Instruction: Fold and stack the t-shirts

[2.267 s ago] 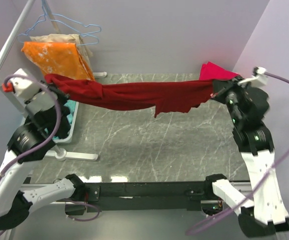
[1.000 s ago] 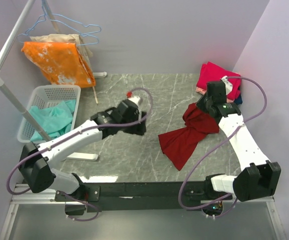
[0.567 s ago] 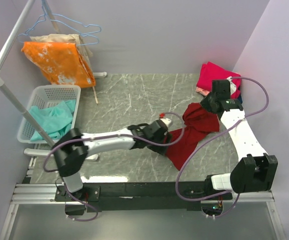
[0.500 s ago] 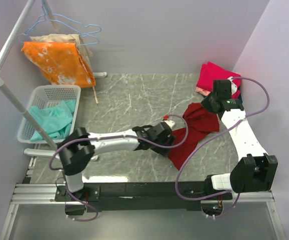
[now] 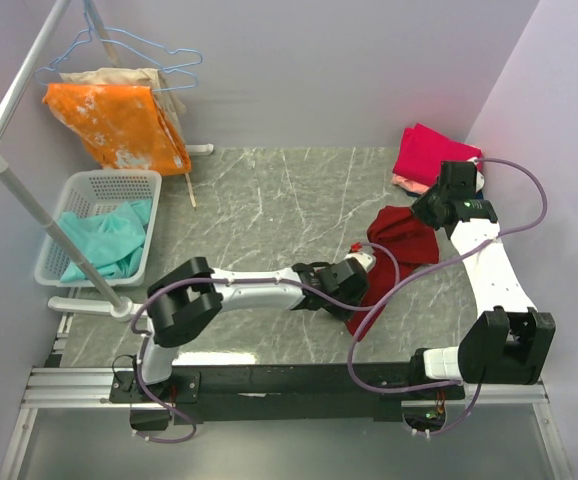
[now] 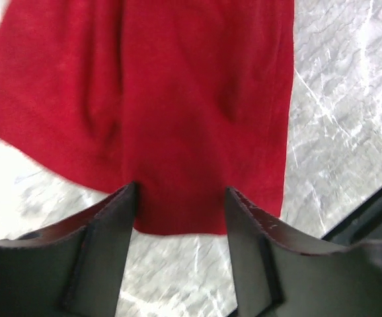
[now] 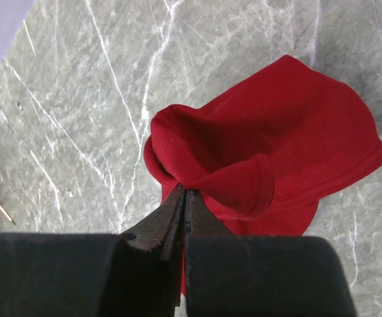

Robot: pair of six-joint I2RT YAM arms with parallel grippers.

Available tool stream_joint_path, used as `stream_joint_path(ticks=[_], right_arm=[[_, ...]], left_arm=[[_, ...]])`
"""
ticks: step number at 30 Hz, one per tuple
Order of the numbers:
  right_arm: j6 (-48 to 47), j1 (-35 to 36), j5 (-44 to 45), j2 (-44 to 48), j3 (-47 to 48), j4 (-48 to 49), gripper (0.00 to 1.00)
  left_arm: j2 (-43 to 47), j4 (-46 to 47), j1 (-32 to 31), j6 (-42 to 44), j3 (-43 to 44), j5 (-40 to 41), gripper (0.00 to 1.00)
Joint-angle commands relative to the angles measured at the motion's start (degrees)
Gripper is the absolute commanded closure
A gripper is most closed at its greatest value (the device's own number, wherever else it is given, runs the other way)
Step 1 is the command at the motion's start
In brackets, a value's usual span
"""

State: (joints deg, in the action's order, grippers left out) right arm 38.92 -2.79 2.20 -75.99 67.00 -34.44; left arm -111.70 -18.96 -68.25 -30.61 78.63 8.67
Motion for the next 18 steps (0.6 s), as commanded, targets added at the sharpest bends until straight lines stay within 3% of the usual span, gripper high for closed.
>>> stream_joint_path(ticks=[1, 2, 5, 6, 7, 12, 18], right_arm=[[-1.03, -0.9, -1.4, 1.63, -0.21, 0.86, 1.0], [-1.04, -0.9, -1.58, 1.54, -0.21, 0.86, 1.0], [-1.21, -1.08, -1.76, 1.37, 0.06, 0.77, 1.0], [-1.04, -1.08, -1.84, 1.37, 0.15, 0.77, 1.0], [-1.04, -1.08, -1.76, 1.45, 0.15, 0.69, 1.0], [-0.95, -1.26, 0.08, 1.63, 0.32, 0.16, 1.0], [-0.77, -1.61, 1.23, 1.81, -0.9, 0.25, 1.0]], left_arm=[[-3.69, -1.95, -1.1, 0.73, 4.6, 3.19, 0.44], [-4.14, -2.48, -1.1, 0.64, 4.86, 4.24, 0.47], [-5.02, -5.29, -1.19, -1.02, 5.83, 7.67, 0.7], [-4.67, -5.99, -1.19, -1.64, 5.92, 10.81, 0.88], [-4.23, -6.96, -1.19, -2.25, 5.92, 12.85, 0.97], [2.08, -17.49, -0.84, -11.56, 5.22, 29.96, 0.99], [13.93, -34.96, 1.09, -25.45, 4.95, 43.52, 0.99]])
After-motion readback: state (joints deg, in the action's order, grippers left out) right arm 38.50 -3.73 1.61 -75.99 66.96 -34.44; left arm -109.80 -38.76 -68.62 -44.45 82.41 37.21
